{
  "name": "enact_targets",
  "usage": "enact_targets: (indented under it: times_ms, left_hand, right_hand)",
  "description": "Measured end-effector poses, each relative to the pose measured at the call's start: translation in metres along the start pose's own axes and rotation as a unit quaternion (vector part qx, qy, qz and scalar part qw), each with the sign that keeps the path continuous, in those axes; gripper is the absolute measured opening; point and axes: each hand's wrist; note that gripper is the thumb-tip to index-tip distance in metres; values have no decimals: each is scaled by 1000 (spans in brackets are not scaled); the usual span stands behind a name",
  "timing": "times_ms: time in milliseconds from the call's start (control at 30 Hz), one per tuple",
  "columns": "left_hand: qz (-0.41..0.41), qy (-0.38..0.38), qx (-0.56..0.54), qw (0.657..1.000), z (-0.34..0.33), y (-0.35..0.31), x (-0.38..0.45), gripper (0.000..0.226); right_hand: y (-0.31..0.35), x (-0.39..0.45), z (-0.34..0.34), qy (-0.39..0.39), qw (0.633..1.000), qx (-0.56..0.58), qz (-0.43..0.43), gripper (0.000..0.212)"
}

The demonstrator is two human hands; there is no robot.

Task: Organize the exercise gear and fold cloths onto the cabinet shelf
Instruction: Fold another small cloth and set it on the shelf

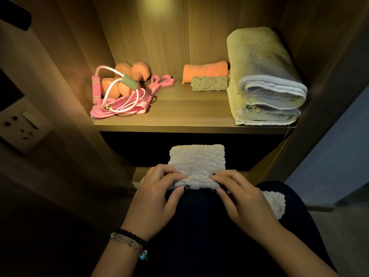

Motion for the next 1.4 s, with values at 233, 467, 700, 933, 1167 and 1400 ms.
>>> enact_targets:
  times_ms: [233, 467, 700, 933, 1167, 1400]
  left_hand:
    - [4, -61, -44, 997, -2, 1, -8, 29]
    - [30, -45, -82, 995, -3, -2, -2, 23]
    - [86, -32, -60, 994, 1, -2, 15, 8]
    - [-41, -34, 89, 995, 4, -8, 9, 27]
    - [-5, 37, 25, 999, 4, -5, 0, 40]
    - [34, -34, -75, 996, 1, 1, 0, 19]
  right_hand:
    - [6, 3, 2, 16, 996, 86, -33, 24]
    - [8, 9, -2, 7, 979, 149, -138, 9]
    - [13, 21, -6, -71, 994, 22, -81, 9]
    - [12, 10, 3, 46, 992, -68, 92, 29]
    - [13, 15, 8, 98, 994, -46, 12, 40]
    - [7, 27, 10, 100, 990, 83, -46, 20]
Point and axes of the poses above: each hand's wrist, its own x-axis towards the middle knuckle, its own z-axis out of the back of the hand, y = z × x
